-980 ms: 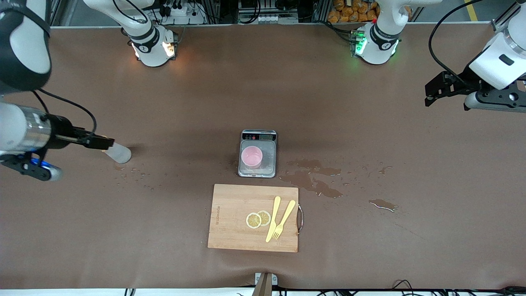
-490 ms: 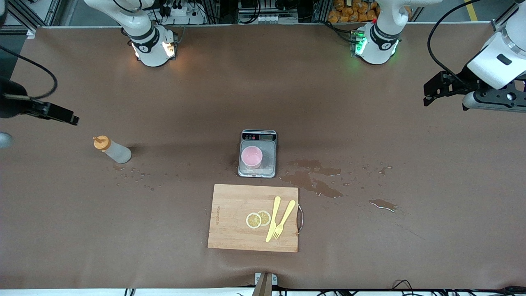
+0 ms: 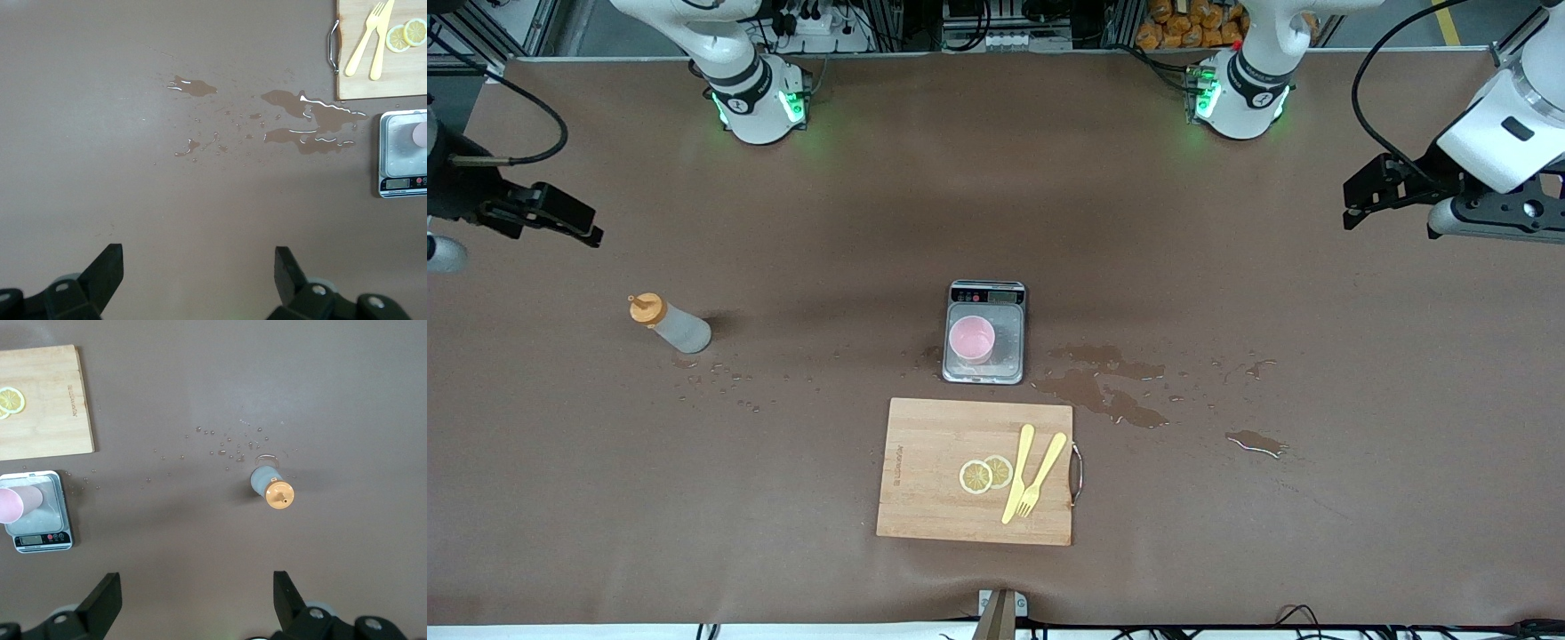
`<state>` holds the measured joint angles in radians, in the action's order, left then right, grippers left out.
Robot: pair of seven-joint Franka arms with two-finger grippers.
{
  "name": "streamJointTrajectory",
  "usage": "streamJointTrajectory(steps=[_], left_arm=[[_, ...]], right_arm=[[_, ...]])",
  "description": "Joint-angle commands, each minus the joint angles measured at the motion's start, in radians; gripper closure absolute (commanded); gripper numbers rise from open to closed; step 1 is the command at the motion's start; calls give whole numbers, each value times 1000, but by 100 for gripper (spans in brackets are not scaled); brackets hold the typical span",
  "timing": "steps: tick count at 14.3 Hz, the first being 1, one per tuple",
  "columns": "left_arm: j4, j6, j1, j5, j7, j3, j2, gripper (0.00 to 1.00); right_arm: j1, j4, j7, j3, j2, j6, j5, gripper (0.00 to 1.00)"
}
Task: Add sauce to pink cup with both arms
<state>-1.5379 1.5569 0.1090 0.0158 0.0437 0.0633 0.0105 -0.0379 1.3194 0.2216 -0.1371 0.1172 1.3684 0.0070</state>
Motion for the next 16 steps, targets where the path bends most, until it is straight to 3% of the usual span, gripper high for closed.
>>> streamJointTrajectory(steps=[1, 7, 16], left_arm=[[-2, -14, -2, -4, 47, 7, 16, 0], [-4, -15, -3, -4, 61, 7, 16, 0], [-2, -14, -3, -5, 58, 6, 11, 0]], right_arm=[[-13, 85, -15, -22, -66, 23, -22, 0], [-14, 185, -39, -36, -137, 50, -25, 0], [-16, 173, -143, 19, -140, 57, -24, 0]])
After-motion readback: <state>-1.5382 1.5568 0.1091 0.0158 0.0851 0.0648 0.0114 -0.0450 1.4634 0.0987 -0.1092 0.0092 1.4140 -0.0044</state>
